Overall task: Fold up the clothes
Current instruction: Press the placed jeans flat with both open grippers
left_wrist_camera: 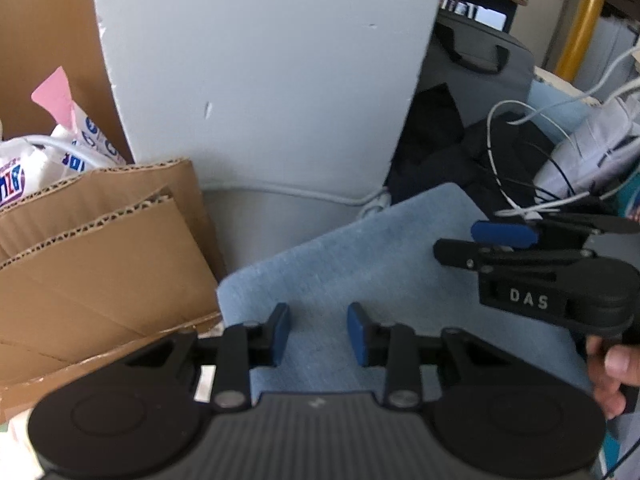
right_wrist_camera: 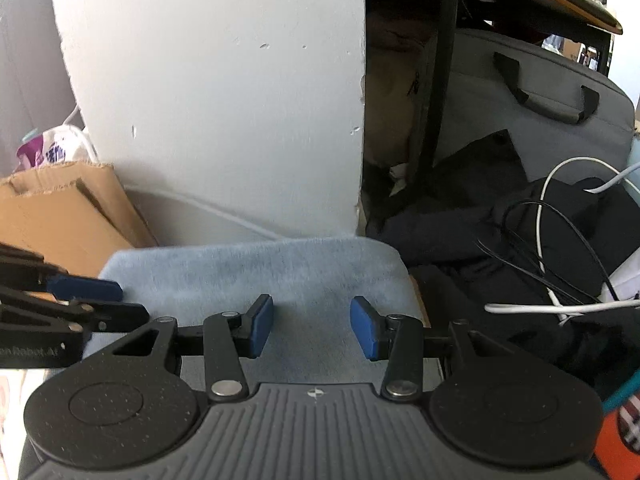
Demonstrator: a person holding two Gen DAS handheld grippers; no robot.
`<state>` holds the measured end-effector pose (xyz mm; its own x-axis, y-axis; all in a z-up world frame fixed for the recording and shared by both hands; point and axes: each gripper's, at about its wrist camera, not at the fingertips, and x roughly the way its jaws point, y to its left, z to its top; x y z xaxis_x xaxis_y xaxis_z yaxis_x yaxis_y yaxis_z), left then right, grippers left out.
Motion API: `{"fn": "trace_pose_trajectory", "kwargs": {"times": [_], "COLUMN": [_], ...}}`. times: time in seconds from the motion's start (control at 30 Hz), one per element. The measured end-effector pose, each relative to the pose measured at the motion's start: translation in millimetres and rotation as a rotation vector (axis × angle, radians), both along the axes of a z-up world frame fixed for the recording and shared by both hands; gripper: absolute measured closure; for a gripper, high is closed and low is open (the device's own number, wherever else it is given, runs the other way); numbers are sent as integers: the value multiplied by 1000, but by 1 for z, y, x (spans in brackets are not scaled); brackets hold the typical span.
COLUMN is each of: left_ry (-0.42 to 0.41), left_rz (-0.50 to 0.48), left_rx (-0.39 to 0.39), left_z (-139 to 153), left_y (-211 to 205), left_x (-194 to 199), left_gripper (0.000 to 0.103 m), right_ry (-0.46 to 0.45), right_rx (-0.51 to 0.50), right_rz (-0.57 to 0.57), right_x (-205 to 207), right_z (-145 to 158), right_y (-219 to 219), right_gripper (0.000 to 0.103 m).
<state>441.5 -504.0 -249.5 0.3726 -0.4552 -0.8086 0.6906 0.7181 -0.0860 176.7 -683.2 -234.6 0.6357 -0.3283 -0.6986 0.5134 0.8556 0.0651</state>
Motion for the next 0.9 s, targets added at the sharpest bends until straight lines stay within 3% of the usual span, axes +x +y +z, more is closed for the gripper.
{"fn": "trace_pose_trajectory", "kwargs": {"times": [0.3,0.57,0.8,0.9], "left_ry": [-14,-1,91,96], "left_rz": [-22,-91,-149,-169], "left_rx": [-5,-31,-54,-18], "left_z": [7,25,28,18], "left_y": [7,22,29,32], "left_x": [-12,-37,-67,-73], "left_gripper": [69,69,70,70], "right_ry": [15,42,102,109], "right_rx": [42,87,72,67], "right_rz": [-10,28,56,75], "right_x": [7,-20,-48,-63], "right_z": [-3,6,-1,-3], "right_y": [-13,3,30,39], "right_gripper": [53,53,53,52]}}
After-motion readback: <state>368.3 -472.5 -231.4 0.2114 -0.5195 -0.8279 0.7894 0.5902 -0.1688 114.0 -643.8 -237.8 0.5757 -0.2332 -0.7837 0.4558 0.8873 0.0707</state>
